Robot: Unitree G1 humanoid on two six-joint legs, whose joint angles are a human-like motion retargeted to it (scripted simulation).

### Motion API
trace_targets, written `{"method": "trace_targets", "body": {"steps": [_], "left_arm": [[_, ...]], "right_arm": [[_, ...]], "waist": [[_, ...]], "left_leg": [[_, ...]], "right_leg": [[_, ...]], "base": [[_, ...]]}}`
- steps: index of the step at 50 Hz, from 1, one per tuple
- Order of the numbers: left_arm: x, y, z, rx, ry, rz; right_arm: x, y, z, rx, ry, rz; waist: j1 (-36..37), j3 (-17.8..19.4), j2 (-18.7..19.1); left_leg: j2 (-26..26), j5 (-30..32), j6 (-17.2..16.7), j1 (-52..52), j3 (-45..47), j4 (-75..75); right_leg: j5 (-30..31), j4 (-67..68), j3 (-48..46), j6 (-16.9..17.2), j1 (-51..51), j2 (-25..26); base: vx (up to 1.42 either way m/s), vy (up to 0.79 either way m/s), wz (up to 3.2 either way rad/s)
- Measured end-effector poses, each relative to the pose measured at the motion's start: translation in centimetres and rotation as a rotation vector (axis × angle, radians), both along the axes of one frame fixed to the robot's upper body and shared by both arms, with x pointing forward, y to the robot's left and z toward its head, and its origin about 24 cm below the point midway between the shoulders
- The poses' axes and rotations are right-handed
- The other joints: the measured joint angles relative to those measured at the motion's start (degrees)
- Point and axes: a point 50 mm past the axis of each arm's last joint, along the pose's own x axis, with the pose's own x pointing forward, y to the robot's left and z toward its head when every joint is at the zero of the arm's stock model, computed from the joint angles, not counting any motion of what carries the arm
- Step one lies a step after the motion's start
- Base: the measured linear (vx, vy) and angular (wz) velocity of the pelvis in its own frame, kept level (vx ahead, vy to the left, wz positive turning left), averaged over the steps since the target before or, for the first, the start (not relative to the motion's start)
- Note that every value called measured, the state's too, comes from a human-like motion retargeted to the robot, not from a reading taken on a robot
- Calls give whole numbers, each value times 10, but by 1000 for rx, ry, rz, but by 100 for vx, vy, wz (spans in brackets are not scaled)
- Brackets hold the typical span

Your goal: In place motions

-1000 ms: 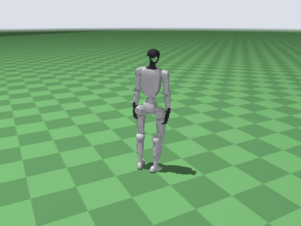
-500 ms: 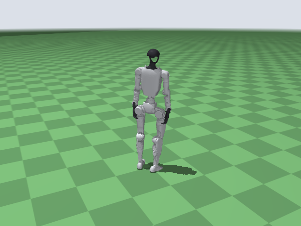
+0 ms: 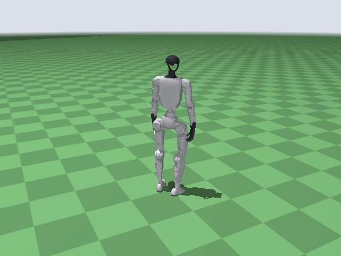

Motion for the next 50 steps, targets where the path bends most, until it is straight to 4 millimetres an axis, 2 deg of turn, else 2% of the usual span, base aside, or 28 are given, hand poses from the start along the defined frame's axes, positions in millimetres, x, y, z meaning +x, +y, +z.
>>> {"method": "trace_targets", "body": {"steps": [5,9,12,15,17,19,20,22,24,26,28,30,33,35,37,40,43,45,47,50], "left_arm": [[88,-8,27,-23,-316,26],[145,-12,60,-30,-562,-11],[168,-8,79,-9,-687,-48],[169,-11,81,13,-734,-79],[156,-16,71,20,-710,-90],[132,-17,53,21,-634,-79],[118,-18,43,19,-581,-68],[78,-16,21,8,-429,-33],[28,-12,2,14,-242,3],[-31,-5,-9,36,-32,31],[-94,3,-11,57,192,60],[-156,6,-3,54,404,112],[-232,3,19,13,626,249],[-271,-3,34,2,722,352],[-298,-9,47,21,787,438],[-321,-17,60,71,849,532],[-319,-19,57,114,831,568],[-304,-18,47,127,778,553],[-276,-14,32,123,690,507],[-213,-5,9,111,517,402]], "right_arm": [[-50,-52,19,-143,177,41],[-93,-78,41,-277,313,-108],[-118,-78,51,-336,370,-282],[-135,-64,54,-382,394,-468],[-140,-49,50,-408,395,-573],[-135,-35,43,-404,372,-628],[-128,-27,38,-391,354,-645],[-101,-12,24,-314,290,-657],[-63,2,12,-210,200,-639],[-18,15,2,-98,90,-576],[33,32,-3,20,-36,-465],[90,51,1,144,-176,-313],[170,86,22,315,-414,-63],[215,107,46,397,-572,89],[250,121,72,436,-717,200],[286,132,106,429,-888,313],[302,133,125,376,-1011,401],[301,131,126,343,-1059,450],[289,124,114,298,-1049,467],[253,102,78,221,-907,446]], "waist": [[-8,9,6],[-30,27,18],[-44,35,18],[-38,33,14],[-23,24,13],[-13,17,13],[-11,15,13],[-11,14,16],[-11,14,18],[-7,12,20],[0,11,20],[6,10,19],[13,10,20],[14,9,21],[11,9,22],[6,11,22],[2,9,18],[1,6,16],[1,3,13],[4,2,10]], "left_leg": [[-2,3,3,-16,-21,0],[2,6,4,-18,-40,-2],[0,6,3,-18,-56,0],[-4,5,3,-16,-64,1],[-5,4,2,-18,-63,0],[-5,2,1,-19,-63,0],[-5,1,0,-19,-64,0],[-2,-1,-2,-16,-60,-1],[1,-4,-4,-11,-52,-2],[5,-7,-6,-4,-41,-3],[7,-12,-8,3,-29,-4],[10,-17,-10,9,-17,-5],[15,-23,-13,15,2,-7],[18,-26,-15,17,11,-8],[20,-27,-17,16,13,-7],[23,-27,-20,15,14,-6],[23,-26,-22,14,16,-6],[24,-25,-23,13,18,-7],[25,-24,-23,12,20,-7],[25,-22,-22,12,21,-8]], "right_leg": [[-32,29,-5,17,-7,-8],[-45,56,-12,8,-6,-5],[-45,58,-30,-1,3,-6],[-44,50,-42,-3,14,-7],[-41,43,-47,-1,16,-7],[-37,36,-52,0,18,-5],[-35,32,-54,0,20,-4],[-31,25,-56,0,24,0],[-25,16,-53,-1,27,4],[-19,7,-45,-4,28,8],[-13,-1,-33,-6,28,12],[-7,-7,-20,-8,25,15],[-1,-11,0,-11,17,20],[1,-11,9,-12,12,23],[1,-9,12,-12,8,23],[2,-9,10,-12,7,24],[3,-10,8,-12,5,24],[4,-10,10,-12,3,24],[5,-10,14,-12,1,24],[6,-10,16,-12,1,24]], "base": [[6,2,25],[-1,-2,52],[0,-5,51],[7,-4,37],[10,-4,23],[5,-5,17],[0,0,0],[-3,0,-1],[-2,1,-12],[-5,0,-38],[-5,-1,-51],[-6,-3,-58],[-7,-3,-56],[-6,-1,-35],[-8,-2,-10],[-7,-3,8],[0,0,0],[0,0,0],[0,0,0],[0,0,0]]}}
